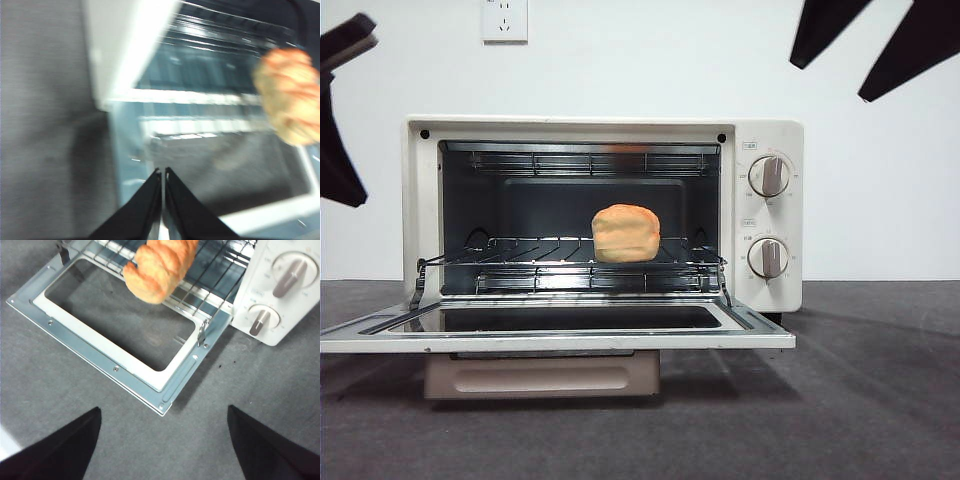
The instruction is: The left arm flap open the oven, the right arm pick bread and place it into oven, the left arm flap close the oven
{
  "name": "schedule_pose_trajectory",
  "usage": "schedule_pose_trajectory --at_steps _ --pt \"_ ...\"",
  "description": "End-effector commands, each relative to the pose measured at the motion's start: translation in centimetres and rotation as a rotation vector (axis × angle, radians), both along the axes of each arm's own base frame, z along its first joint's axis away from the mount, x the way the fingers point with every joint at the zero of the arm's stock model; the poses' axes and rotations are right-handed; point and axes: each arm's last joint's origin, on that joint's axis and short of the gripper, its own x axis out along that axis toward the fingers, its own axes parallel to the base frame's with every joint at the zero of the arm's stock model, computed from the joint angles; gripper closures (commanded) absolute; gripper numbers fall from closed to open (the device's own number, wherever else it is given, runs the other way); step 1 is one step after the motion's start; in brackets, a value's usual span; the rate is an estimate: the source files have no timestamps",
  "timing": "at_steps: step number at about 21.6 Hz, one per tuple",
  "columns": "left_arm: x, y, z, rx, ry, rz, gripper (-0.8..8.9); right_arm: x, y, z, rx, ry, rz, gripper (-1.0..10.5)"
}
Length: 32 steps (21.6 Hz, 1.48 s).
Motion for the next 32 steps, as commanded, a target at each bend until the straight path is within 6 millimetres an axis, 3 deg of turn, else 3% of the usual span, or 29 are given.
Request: schedule_pose_trajectory --at_steps 1,8,20,27,32 --pt "0.6 0.5 -0.3 0.021 0.007 0.003 7.99 -0.3 -0.1 0.1 0.011 -0.023 0.014 5.5" --pt "1.9 1.8 -3.7 0.019 0.149 -0.030 7.98 -0.9 -0.7 0.5 0.029 -0.043 0.014 5.5" --pt "4.6 1.3 -8.9 -0.004 0.314 -0.105 7.98 -1.0 -0.7 0.5 0.031 -0.038 0.009 5.5" --pt "5.1 1.1 -10.0 -0.099 0.341 -0.181 7.98 -0.9 -0.7 0.5 0.029 -0.042 -0.001 5.5" --pt "5.3 1.7 -9.7 -0.200 0.317 -0.216 7.98 -0.9 -0.7 0.6 0.035 -0.044 -0.005 5.5"
